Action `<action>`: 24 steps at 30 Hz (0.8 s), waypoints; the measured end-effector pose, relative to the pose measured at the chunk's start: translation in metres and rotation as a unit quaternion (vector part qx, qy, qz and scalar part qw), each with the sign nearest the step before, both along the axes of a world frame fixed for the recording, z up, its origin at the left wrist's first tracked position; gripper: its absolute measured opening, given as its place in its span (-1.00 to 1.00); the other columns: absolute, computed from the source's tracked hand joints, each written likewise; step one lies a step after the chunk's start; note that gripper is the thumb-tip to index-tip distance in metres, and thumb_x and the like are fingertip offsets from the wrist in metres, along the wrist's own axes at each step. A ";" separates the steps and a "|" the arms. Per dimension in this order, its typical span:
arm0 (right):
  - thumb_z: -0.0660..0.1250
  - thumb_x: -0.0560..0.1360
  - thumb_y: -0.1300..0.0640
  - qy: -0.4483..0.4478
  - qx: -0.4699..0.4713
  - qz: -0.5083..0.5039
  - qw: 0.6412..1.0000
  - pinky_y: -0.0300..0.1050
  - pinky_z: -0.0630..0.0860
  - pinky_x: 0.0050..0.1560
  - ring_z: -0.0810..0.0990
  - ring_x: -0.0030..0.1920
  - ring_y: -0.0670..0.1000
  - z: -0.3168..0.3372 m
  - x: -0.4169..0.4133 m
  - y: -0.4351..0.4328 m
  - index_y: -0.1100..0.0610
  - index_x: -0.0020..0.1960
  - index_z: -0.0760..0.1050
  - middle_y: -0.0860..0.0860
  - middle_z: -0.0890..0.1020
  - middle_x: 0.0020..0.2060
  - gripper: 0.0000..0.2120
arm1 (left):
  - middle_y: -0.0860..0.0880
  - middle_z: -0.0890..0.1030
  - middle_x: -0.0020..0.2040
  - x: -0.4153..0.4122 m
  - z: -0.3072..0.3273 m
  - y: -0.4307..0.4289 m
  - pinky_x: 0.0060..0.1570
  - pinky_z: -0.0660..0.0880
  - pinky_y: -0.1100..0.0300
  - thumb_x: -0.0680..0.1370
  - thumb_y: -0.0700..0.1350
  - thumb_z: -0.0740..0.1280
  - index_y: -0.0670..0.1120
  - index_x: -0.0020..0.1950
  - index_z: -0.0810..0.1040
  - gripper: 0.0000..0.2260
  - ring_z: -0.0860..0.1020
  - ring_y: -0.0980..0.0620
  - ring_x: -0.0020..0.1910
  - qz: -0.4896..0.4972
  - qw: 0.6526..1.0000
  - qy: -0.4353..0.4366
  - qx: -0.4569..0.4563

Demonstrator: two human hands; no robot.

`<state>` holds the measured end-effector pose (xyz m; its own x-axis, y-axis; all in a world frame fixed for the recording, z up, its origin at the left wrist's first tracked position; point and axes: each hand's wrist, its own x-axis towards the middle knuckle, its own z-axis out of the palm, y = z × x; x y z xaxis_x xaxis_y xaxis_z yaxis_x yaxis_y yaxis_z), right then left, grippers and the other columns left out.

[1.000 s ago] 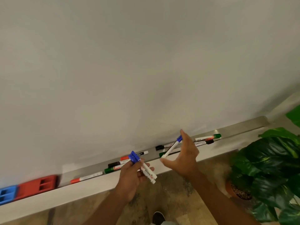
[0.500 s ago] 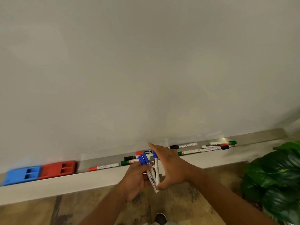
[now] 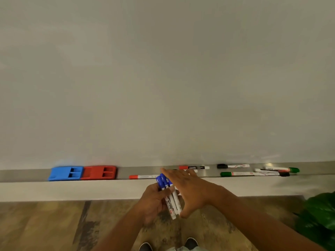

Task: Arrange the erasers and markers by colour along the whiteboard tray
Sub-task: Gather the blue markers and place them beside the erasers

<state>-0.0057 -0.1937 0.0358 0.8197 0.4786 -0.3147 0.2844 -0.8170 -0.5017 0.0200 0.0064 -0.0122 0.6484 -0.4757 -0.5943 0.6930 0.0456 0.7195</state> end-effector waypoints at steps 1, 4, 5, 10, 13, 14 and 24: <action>0.56 0.23 -0.39 -0.003 0.006 -0.004 1.000 0.22 -0.14 0.59 -0.01 0.66 0.06 -0.002 0.004 0.008 -0.24 0.60 -0.42 -0.04 0.00 0.68 0.36 | -0.34 0.70 0.19 0.001 -0.002 0.009 0.13 0.66 -0.16 0.64 -0.19 0.42 -0.26 0.34 0.60 -0.71 0.70 -0.33 0.17 0.009 1.000 0.000 0.001; 0.36 0.37 -0.51 -0.025 0.059 -0.057 0.996 0.11 0.03 0.58 0.13 0.63 0.00 -0.007 0.018 0.030 -0.24 0.63 -0.30 -0.08 0.13 0.66 0.13 | -0.34 0.72 0.15 0.004 -0.008 0.035 0.05 0.67 -0.12 0.66 -0.24 0.37 -0.27 0.34 0.58 -0.74 0.73 -0.30 0.12 0.052 0.998 0.000 0.019; 0.29 0.47 -0.45 -0.044 0.067 -0.071 0.994 0.12 0.09 0.59 0.17 0.62 0.01 -0.009 0.024 0.039 -0.22 0.64 -0.22 -0.07 0.17 0.65 -0.02 | -0.33 0.73 0.13 0.006 -0.010 0.046 0.01 0.68 -0.10 0.66 -0.25 0.35 -0.27 0.33 0.58 -0.75 0.74 -0.28 0.09 0.075 0.997 0.000 0.030; 0.14 0.64 0.04 -0.134 0.014 -0.099 0.986 0.19 0.18 0.59 0.27 0.58 0.06 -0.037 0.042 0.082 0.06 0.62 0.10 0.04 0.31 0.59 -0.43 | -0.29 0.75 0.09 0.013 -0.018 0.093 -0.01 0.69 -0.15 0.67 -0.24 0.35 -0.24 0.28 0.58 -0.80 0.75 -0.26 0.07 0.168 0.984 0.001 0.059; 0.06 0.68 0.00 -0.128 -0.028 -0.083 0.988 0.18 0.07 0.60 0.18 0.63 0.12 -0.061 0.042 0.105 0.11 0.64 0.06 0.09 0.22 0.63 -0.44 | -0.28 0.76 0.07 0.016 -0.023 0.115 0.08 0.66 -0.22 0.67 -0.21 0.35 -0.25 0.25 0.60 -0.81 0.76 -0.26 0.06 0.194 0.978 -0.007 0.075; 0.02 0.70 -0.06 -0.119 -0.051 -0.080 0.988 0.19 -0.01 0.61 0.11 0.65 0.12 -0.069 0.041 0.109 0.11 0.65 0.01 0.08 0.14 0.65 -0.42 | -0.27 0.76 0.07 0.017 -0.024 0.121 0.09 0.65 -0.23 0.67 -0.21 0.34 -0.25 0.26 0.60 -0.81 0.75 -0.27 0.07 0.202 0.976 -0.006 0.078; -0.08 0.64 -0.33 -0.118 -0.174 -0.098 0.973 0.19 -0.40 0.53 -0.18 0.67 0.08 -0.107 0.014 0.081 0.06 0.68 -0.21 0.03 -0.17 0.67 -0.23 | -0.30 0.75 0.10 0.023 -0.028 0.137 0.01 0.66 -0.14 0.67 -0.23 0.33 -0.26 0.26 0.58 -0.81 0.75 -0.27 0.08 0.226 0.973 0.011 0.047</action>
